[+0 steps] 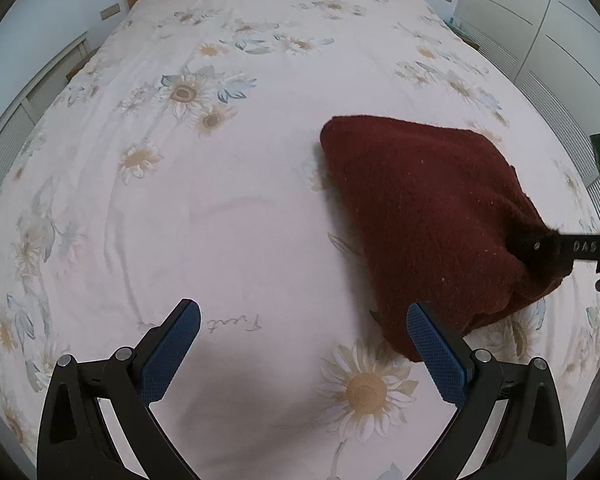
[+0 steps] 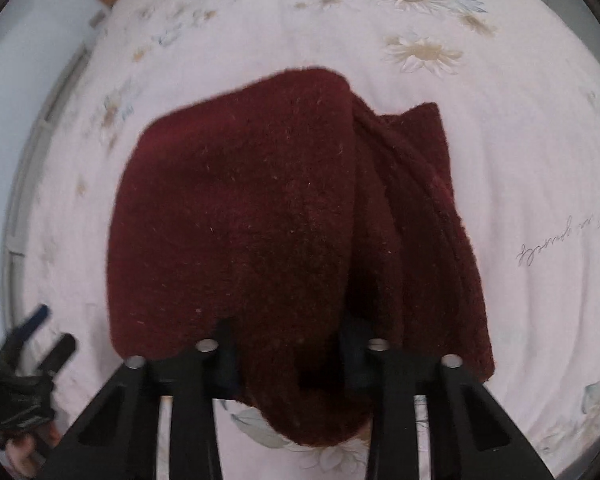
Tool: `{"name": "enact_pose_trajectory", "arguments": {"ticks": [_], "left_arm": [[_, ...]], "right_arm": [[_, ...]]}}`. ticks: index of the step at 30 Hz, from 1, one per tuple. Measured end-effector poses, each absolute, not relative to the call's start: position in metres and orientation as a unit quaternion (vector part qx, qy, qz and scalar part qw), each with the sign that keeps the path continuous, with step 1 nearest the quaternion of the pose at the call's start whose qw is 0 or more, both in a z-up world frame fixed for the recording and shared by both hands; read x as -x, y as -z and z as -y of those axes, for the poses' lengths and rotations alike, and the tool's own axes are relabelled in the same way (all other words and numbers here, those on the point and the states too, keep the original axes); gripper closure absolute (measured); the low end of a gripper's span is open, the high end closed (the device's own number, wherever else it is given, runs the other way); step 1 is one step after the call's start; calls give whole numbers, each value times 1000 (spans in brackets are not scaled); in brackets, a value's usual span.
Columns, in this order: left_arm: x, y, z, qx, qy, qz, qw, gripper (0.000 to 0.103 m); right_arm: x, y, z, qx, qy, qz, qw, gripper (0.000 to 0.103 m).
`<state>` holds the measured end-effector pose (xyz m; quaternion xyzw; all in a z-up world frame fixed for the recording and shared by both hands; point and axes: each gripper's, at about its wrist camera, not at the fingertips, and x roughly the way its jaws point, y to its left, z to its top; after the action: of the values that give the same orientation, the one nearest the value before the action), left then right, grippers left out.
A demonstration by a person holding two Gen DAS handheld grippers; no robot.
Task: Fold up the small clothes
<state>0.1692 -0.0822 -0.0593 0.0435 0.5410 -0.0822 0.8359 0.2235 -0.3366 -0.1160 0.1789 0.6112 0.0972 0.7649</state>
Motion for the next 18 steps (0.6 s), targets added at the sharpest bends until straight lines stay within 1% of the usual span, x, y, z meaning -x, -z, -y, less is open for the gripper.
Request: {"name": "enact_pose_trajectory", "arguments": {"ticks": [1, 4, 12, 14, 18], "left_arm": [[-170, 61, 83, -45, 83, -542, 835, 1], [-170, 64, 85, -49, 86, -545, 833, 1], [-169, 66, 98, -49, 101, -552, 826, 1], [-169, 67, 101, -48, 104, -554, 825, 1], [-171, 71, 108, -49, 105, -558, 822, 1]], "right_arm": [[-221, 109, 341, -181, -98, -600, 773, 78], [-216, 94, 348, -172, -98, -581, 790, 80], [-188, 78, 396, -168, -56, -554, 814, 81], [-179, 84, 403, -157, -47, -560, 812, 81], [-173, 119, 404, -151, -42, -583, 797, 80]]}}
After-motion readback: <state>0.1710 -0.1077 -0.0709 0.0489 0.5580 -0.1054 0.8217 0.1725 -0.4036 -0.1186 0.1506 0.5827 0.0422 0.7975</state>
